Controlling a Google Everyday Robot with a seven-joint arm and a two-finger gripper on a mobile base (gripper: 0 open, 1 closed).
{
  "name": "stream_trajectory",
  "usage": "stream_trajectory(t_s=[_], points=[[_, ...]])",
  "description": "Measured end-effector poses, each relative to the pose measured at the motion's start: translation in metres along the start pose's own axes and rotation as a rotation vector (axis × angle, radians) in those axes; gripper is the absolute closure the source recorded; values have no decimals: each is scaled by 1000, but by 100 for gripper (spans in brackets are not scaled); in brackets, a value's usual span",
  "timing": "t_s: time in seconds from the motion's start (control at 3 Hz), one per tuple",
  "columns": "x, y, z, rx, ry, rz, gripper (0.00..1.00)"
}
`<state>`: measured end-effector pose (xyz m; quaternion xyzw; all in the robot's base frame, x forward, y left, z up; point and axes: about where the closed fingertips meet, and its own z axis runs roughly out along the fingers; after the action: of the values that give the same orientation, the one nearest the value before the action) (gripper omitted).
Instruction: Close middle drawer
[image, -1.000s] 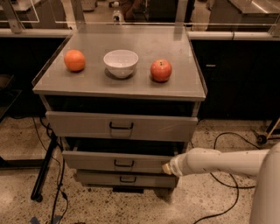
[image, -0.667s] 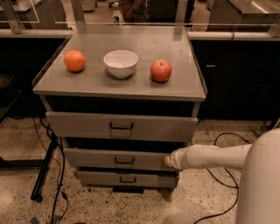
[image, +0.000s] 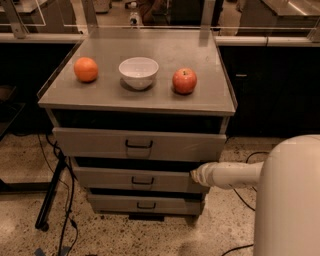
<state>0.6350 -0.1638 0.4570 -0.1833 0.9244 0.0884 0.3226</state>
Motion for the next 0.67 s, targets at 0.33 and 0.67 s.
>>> stream_trajectory(t_s=[0.33, 0.67], points=[[16, 3, -13, -37, 57, 16, 100], [57, 2, -72, -97, 169, 71, 97]])
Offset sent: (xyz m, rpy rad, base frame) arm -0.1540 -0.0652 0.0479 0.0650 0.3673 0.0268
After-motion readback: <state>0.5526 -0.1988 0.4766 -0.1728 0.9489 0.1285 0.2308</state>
